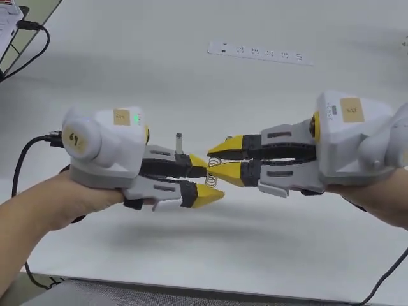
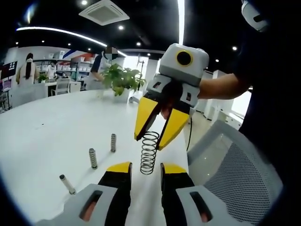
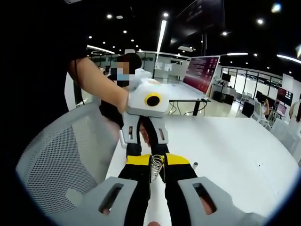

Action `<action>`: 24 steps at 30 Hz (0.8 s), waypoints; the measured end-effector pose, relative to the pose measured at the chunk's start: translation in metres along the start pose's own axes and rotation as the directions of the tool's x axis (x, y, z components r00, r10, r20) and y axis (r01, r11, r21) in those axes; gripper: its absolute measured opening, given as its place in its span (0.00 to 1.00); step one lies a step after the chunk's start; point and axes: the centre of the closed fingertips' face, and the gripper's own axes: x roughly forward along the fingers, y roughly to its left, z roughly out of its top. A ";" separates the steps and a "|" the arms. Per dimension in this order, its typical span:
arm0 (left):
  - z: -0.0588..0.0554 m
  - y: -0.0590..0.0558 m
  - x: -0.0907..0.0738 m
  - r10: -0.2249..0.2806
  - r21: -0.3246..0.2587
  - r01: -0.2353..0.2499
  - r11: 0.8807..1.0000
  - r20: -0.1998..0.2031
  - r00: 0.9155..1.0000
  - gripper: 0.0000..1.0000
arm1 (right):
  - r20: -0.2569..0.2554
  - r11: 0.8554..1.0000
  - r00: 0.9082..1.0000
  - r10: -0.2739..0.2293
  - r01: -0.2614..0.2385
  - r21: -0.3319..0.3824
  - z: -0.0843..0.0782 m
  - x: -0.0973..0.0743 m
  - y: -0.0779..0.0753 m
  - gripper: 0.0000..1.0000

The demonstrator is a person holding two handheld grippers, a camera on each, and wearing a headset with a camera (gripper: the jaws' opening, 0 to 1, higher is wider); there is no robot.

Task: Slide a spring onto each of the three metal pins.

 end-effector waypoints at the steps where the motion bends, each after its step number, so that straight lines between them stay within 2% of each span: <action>1: -0.001 0.002 -0.001 0.009 -0.004 -0.009 1.000 -0.001 1.000 0.20 | 0.002 1.000 1.000 -0.004 0.004 0.002 0.000 0.000 -0.001 0.07; 10: -0.005 0.010 -0.008 0.060 0.008 -0.060 0.998 0.005 0.998 0.32 | -0.002 1.000 1.000 -0.020 0.020 0.002 0.000 -0.001 -0.004 0.07; 20: -0.013 0.016 -0.018 0.111 -0.007 -0.111 0.994 -0.001 0.994 0.46 | -0.006 0.999 0.999 -0.052 0.052 0.011 -0.002 -0.004 -0.011 0.07; 24: -0.017 0.019 -0.024 0.128 -0.012 -0.128 0.992 -0.006 0.992 0.49 | -0.008 0.998 0.998 -0.060 0.060 0.011 -0.003 -0.005 -0.012 0.07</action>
